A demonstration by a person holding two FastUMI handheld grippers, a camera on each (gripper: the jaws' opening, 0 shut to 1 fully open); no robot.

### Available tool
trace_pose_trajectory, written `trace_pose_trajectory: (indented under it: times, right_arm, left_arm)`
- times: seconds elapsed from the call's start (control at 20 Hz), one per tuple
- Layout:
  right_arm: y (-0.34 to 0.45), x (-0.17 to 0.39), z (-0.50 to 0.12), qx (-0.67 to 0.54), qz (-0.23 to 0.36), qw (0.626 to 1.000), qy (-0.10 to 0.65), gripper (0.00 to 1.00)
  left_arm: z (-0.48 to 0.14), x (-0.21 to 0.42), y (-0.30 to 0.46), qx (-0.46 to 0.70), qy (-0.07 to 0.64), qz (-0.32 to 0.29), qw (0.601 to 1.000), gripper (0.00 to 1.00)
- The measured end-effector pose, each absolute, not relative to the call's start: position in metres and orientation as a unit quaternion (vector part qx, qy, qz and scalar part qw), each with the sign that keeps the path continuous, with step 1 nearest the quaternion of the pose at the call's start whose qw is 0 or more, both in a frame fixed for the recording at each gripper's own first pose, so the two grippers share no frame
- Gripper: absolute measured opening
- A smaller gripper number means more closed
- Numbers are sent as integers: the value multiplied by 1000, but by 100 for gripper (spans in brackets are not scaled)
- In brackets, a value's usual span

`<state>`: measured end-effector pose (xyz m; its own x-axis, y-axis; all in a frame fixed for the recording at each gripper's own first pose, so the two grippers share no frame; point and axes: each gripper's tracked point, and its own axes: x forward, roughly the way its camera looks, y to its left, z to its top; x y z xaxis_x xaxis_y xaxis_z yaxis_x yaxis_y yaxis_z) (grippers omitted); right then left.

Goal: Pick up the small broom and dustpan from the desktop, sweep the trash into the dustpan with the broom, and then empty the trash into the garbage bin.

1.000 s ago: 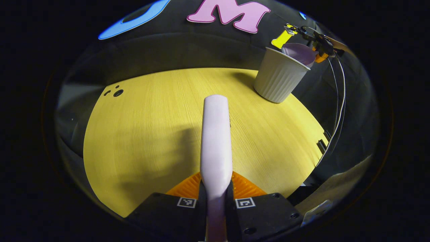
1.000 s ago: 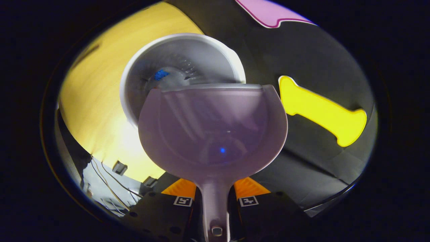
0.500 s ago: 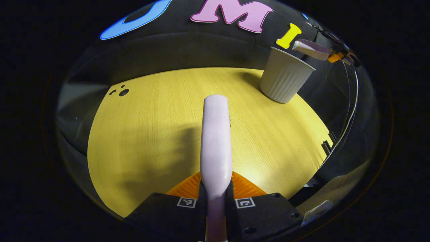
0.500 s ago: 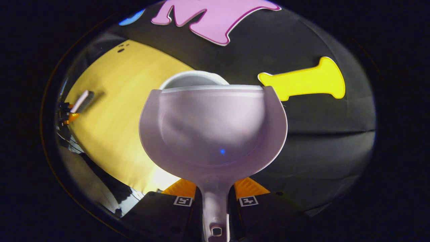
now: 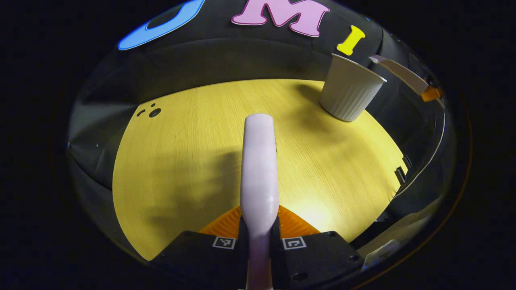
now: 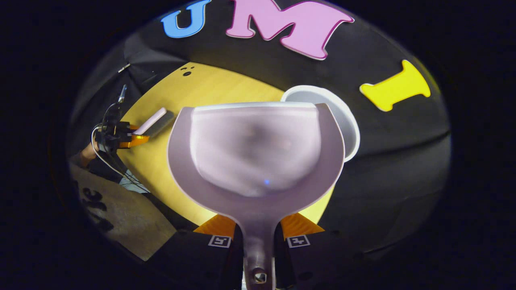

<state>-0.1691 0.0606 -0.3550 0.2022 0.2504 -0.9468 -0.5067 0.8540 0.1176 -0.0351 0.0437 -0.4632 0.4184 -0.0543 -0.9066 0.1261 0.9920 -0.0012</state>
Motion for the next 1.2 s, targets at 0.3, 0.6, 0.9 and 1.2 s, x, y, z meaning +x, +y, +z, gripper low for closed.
trace_pose_trajectory:
  times: [0.3,0.6,0.9,1.2]
  right_arm:
    - [121,-243,-427,-58,256,741,618,37]
    - [157,-273,-476,-31,227,739,634,35]
    - [171,-279,-501,0,186,742,644,35]
    - [173,-283,-510,-18,172,746,643,35]
  left_arm:
    - [-482,-36,56,49,550,-43,833,29]
    - [-507,-35,60,72,562,-46,823,30]
    - [-528,-38,63,94,574,-47,812,29]
    - [-539,-41,70,104,579,-41,807,29]
